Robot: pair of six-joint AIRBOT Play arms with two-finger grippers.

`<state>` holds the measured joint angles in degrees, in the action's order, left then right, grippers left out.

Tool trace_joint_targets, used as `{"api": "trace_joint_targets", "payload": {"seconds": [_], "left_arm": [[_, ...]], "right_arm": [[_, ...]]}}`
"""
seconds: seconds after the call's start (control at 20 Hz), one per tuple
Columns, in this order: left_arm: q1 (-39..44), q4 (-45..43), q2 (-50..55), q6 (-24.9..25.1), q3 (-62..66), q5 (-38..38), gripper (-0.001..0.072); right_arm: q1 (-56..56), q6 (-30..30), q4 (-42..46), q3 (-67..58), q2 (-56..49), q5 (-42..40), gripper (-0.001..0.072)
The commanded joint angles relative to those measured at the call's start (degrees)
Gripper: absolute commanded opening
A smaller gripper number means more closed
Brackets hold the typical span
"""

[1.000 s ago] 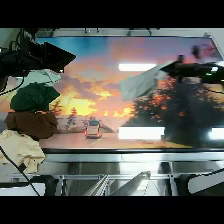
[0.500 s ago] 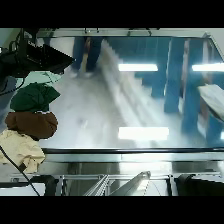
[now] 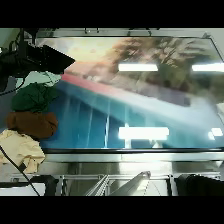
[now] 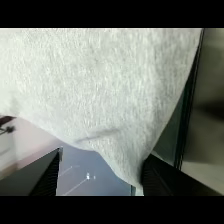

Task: Fold the shirts.

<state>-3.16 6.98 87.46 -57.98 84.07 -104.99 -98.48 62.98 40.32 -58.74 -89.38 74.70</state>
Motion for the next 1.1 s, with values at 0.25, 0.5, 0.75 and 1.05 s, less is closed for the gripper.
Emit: {"api": "trace_joint_targets", "payload": {"seconds": [0.25, 0.5, 0.75, 1.05], "left_arm": [[0.0, 0.0, 0.0, 0.1, 0.0, -1.4, 0.0023], [0.0, -7.3, 0.0, 0.1, 0.0, -1.4, 0.0023], [-0.9, -8.3, 0.0, 0.1, 0.1, 4.4, 0.0021], [-7.5, -9.4, -3.8, -1.9, -0.3, 8.0, 0.0004]], "right_arm": [[-0.7, 13.4, 5.6, 0.1, 0.3, 21.6, 0.0352], [-0.7, 28.6, 32.9, 0.1, 4.3, 23.2, 0.0355], [9.7, 21.4, 2.2, 0.1, 7.3, 21.5, 0.0078], [45.7, 7.1, -31.0, 0.1, 15.3, 9.9, 0.0013]]}}
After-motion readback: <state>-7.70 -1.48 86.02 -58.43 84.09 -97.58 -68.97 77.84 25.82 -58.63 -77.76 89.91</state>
